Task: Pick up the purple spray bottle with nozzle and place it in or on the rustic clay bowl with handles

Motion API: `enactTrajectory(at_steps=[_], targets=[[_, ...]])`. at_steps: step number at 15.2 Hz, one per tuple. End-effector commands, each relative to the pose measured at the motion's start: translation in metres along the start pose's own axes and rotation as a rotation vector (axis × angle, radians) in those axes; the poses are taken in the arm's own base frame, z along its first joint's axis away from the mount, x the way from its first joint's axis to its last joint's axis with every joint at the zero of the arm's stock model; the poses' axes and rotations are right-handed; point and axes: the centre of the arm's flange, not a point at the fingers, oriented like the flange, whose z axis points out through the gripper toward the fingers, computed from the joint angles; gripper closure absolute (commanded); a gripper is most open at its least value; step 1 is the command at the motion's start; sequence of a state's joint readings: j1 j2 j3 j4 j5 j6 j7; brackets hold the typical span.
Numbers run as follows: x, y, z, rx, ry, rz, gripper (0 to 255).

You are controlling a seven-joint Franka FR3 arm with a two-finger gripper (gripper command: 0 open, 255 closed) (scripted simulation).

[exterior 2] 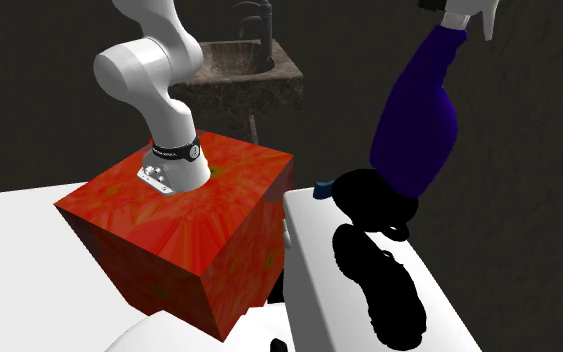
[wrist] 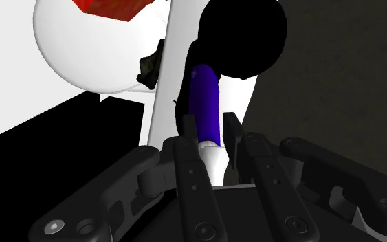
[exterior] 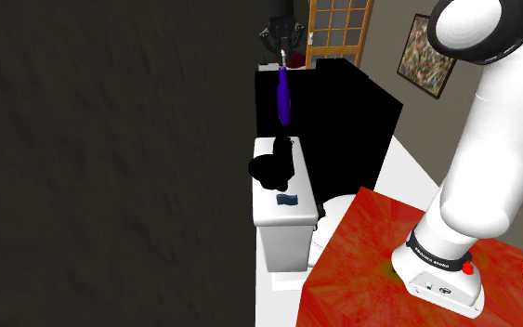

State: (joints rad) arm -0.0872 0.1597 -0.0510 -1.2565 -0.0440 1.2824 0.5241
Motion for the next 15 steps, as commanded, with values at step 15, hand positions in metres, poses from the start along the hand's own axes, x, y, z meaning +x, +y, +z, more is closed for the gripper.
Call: enactTrajectory(at_steps=[15], targets=[[-0.086,-0.07,-0.004,0.0,0.0,0.001,255]])
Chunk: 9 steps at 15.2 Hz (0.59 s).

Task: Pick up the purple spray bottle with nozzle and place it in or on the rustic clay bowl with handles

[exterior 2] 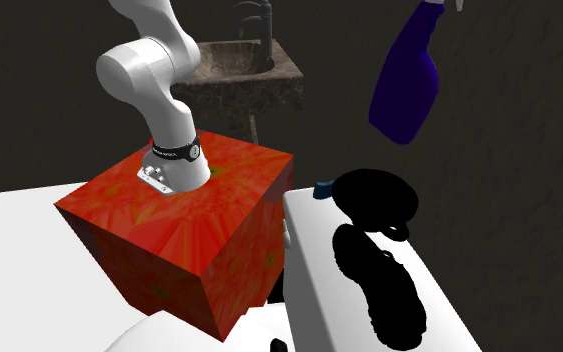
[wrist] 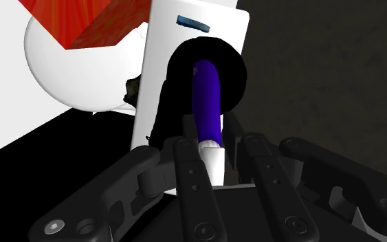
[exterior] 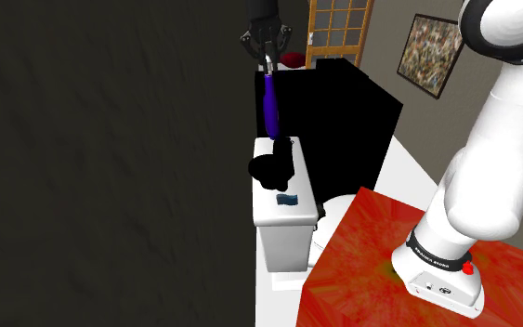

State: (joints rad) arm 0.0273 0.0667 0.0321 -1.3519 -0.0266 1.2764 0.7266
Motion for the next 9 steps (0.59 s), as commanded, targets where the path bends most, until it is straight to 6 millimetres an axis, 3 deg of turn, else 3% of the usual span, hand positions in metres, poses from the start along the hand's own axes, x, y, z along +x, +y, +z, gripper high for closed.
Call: enactTrajectory(at_steps=[1,9], targets=[[0.002,-0.001,0.01,0.001,0.001,0.0,255],[0.006,-0.005,0.052,0.001,0.001,0.0,255]])
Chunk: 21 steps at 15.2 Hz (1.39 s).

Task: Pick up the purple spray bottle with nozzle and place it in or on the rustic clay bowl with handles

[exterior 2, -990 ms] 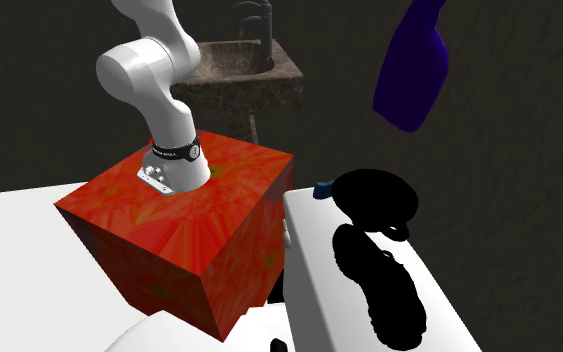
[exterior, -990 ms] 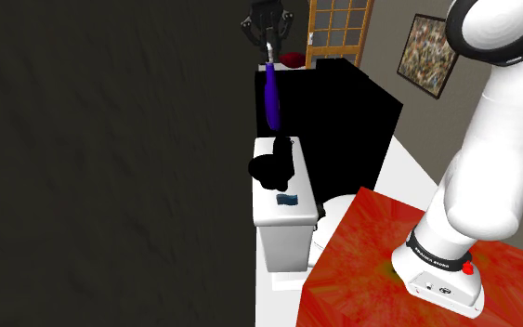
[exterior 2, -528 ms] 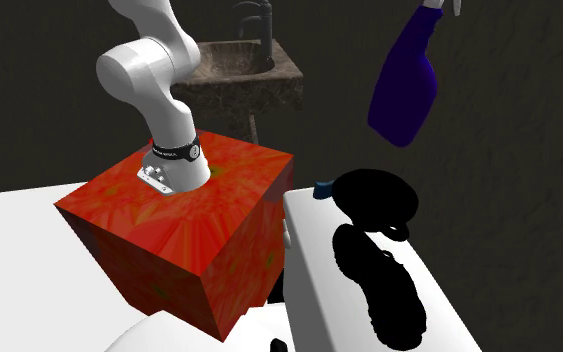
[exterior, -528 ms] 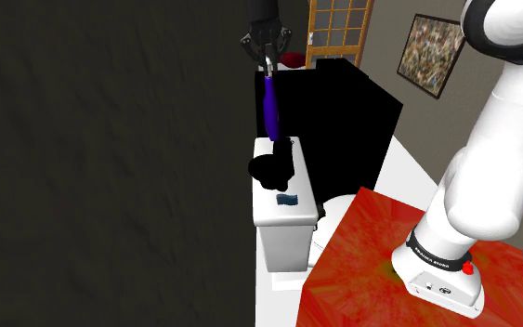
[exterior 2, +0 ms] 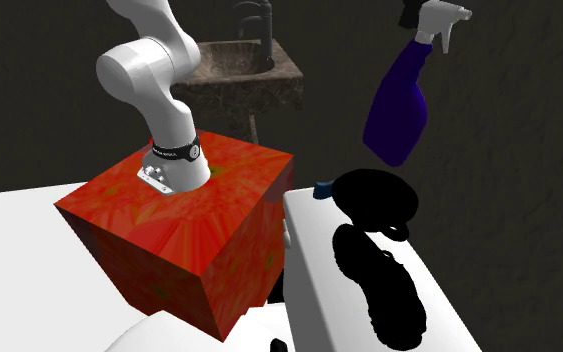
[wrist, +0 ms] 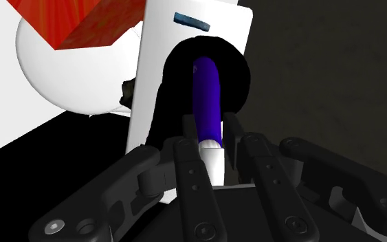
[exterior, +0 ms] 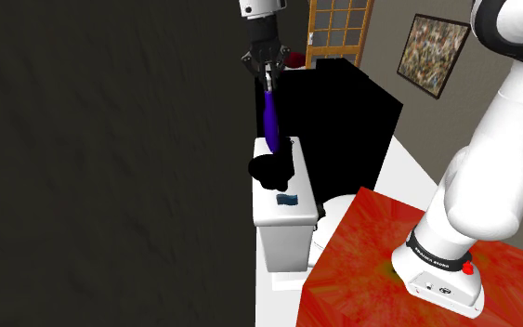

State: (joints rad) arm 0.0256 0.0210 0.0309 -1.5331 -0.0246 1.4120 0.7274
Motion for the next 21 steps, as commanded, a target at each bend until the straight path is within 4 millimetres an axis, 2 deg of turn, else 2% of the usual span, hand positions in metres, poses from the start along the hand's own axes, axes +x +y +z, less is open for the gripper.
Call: enactTrajectory(at_steps=[1,16,21], targets=[[0.001,0.0,0.011,0.0,0.001,0.0,255],[0.008,-0.009,0.092,0.0,0.001,0.0,255],[0.008,-0.009,0.092,0.0,0.001,0.0,255]])
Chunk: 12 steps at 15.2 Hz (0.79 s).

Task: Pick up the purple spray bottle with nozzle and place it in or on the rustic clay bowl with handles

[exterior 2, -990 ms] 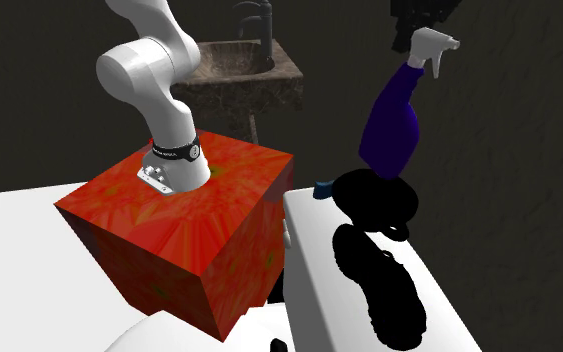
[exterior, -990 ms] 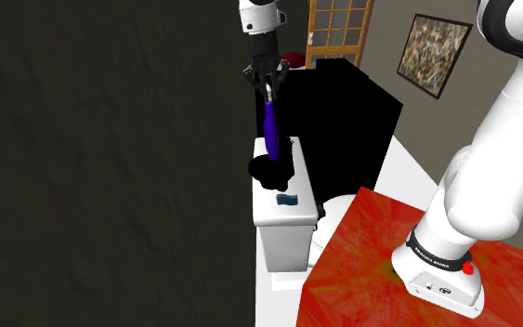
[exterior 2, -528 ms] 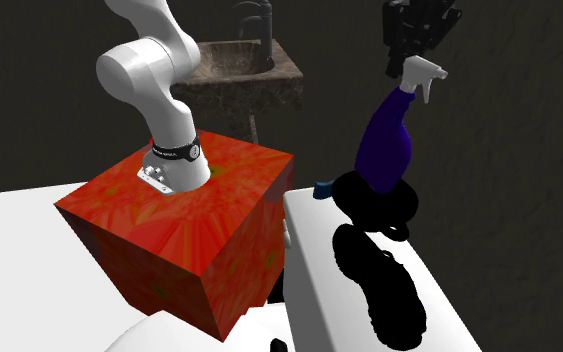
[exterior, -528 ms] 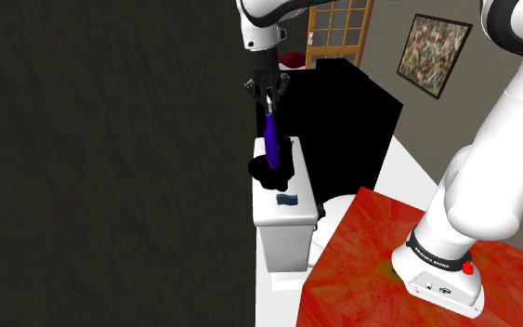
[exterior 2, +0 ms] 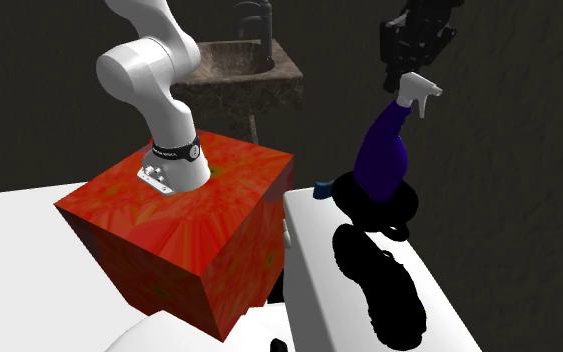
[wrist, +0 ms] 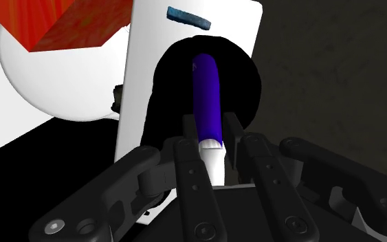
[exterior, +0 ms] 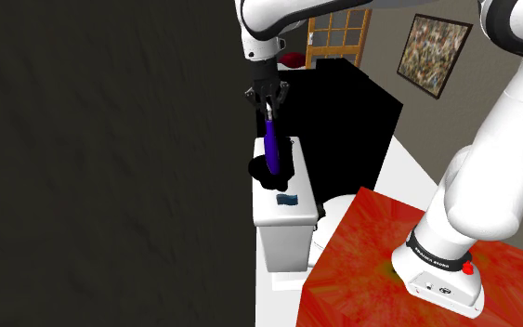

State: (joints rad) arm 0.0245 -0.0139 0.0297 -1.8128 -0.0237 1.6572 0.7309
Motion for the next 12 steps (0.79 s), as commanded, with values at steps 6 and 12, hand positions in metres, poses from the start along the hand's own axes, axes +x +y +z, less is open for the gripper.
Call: enactTrajectory(at_steps=[6,12], targets=[[0.0,0.0,0.0,0.0,0.0,0.0,0],[0.0,0.0,-0.04,0.0,0.0,0.0,0]])
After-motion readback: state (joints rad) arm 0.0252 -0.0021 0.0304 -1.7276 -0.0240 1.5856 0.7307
